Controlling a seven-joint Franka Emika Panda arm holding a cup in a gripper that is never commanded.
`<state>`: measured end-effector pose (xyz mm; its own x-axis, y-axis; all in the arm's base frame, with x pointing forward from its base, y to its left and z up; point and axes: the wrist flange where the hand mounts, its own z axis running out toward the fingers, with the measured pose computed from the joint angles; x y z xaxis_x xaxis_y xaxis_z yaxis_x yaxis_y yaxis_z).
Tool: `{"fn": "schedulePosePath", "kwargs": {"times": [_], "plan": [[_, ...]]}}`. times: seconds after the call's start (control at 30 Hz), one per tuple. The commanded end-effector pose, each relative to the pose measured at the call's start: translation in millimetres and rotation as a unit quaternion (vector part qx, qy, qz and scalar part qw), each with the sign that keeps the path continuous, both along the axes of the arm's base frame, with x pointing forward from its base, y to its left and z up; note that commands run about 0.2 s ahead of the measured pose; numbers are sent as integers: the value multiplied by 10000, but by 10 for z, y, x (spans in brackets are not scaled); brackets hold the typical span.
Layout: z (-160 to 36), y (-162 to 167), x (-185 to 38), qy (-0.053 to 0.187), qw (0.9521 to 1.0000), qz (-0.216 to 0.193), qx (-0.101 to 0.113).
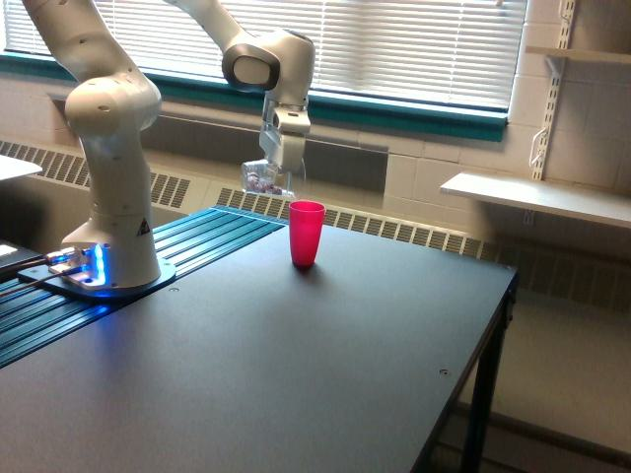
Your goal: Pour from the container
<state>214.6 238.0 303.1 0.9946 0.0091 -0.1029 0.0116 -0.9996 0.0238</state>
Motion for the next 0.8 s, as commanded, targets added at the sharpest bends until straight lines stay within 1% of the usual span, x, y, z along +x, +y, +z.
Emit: {"fn": "schedulePosePath", "kwargs": {"times": [0.03,0.1,0.17,0.23,0.33,0.47,0.67,0.8], "plan": [[18,-36,1,0,9997,-160,-206],[33,-27,8,-30,9995,-134,-283],[49,-22,21,-3,9994,-197,-272],[57,-20,26,33,9993,-228,-307],[74,-6,38,45,9993,-261,-278],[77,-9,46,73,9991,-300,-300],[76,-32,82,178,9983,-413,-364],[79,-35,119,180,9980,-442,-425]]}}
